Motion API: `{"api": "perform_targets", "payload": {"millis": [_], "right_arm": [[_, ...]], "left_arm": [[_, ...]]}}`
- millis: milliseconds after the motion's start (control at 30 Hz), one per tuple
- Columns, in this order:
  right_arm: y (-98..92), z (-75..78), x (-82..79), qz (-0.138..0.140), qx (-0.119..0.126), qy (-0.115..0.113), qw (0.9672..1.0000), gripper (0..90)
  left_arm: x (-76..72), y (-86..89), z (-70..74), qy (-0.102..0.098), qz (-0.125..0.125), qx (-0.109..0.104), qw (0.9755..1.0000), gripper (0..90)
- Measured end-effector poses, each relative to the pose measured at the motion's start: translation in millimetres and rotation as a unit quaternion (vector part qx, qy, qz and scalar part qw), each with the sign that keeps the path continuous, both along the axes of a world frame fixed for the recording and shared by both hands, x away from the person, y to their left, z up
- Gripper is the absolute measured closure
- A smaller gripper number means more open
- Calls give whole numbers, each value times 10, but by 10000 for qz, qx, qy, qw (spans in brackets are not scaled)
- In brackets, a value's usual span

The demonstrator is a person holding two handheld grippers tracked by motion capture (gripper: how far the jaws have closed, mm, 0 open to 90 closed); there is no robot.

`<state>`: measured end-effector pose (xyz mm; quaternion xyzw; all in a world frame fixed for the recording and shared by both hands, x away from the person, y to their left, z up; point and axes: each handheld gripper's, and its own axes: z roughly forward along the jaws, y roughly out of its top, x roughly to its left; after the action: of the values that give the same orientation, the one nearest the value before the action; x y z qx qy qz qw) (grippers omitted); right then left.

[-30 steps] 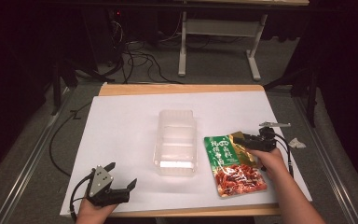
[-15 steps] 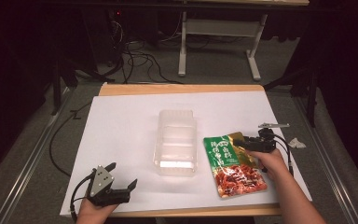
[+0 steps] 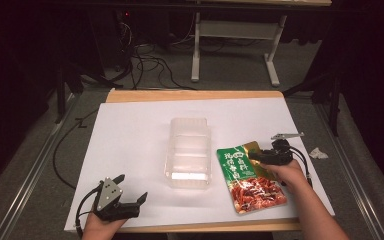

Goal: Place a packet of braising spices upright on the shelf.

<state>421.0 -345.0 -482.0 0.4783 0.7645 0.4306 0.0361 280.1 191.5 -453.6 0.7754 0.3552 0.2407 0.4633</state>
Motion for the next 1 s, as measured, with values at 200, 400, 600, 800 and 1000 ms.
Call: {"api": "perform_targets", "payload": {"millis": [200,400,600,800,1000], "right_arm": [[28,5,-14,-2,-248,-69,9997,828],[35,13,-19,16,-299,-112,9995,900],[32,97,-74,-25,-207,-292,9994,900],[-18,226,-208,-177,-87,-530,9984,900],[-138,438,-432,-312,153,-949,9949,900]], "left_arm": [[-2,6,5,-7,4,-2,10000,78],[-3,6,8,-17,2,8,10000,79],[6,10,13,-31,7,-14,10000,79],[29,-16,38,-97,-22,-82,9999,80],[84,-79,62,-167,-101,-155,9997,79]]}}
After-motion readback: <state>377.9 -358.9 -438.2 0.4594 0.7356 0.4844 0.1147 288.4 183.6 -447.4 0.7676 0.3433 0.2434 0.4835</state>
